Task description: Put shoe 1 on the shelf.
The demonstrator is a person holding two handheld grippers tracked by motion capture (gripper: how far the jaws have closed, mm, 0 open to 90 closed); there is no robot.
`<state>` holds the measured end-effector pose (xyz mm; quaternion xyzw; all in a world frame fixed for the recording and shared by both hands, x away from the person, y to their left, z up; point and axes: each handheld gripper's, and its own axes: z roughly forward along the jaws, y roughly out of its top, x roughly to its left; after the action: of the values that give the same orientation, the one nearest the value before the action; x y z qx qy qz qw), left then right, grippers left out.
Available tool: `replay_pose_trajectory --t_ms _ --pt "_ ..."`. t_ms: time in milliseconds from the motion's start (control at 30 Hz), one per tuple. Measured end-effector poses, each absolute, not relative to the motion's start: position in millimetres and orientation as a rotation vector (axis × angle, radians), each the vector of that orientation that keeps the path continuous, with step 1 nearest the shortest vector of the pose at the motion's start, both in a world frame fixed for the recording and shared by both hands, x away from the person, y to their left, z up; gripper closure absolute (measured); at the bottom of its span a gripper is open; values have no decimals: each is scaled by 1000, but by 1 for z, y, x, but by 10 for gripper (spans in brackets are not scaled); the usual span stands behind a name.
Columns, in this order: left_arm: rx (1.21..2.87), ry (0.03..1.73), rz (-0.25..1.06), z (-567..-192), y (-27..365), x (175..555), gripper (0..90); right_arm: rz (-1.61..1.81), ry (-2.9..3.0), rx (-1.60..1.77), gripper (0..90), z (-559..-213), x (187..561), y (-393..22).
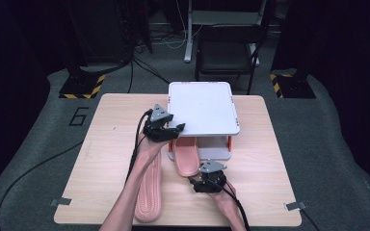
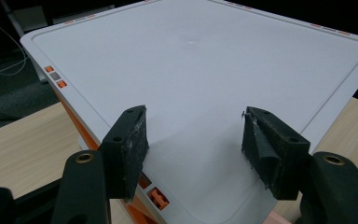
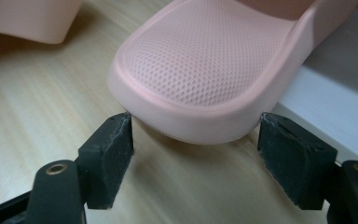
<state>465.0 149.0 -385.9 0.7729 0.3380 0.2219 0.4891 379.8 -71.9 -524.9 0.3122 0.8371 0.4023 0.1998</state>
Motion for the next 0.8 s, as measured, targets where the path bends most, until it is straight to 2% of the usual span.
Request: replay_pose_trajectory --t_ms 267,400,567,800 --pt "1871 830 543 -386 150 466 399 1095 2367 886 238 -521 394 -63" --pt "1870 835 547 -386 149 467 399 1190 2337 884 296 -511 389 -62" --pt "1868 840 550 -386 149 466 399 1105 2341 872 305 -514 398 -55" --pt "1864 842 546 -386 149 467 400 1215 2232 966 336 -501 420 -52"
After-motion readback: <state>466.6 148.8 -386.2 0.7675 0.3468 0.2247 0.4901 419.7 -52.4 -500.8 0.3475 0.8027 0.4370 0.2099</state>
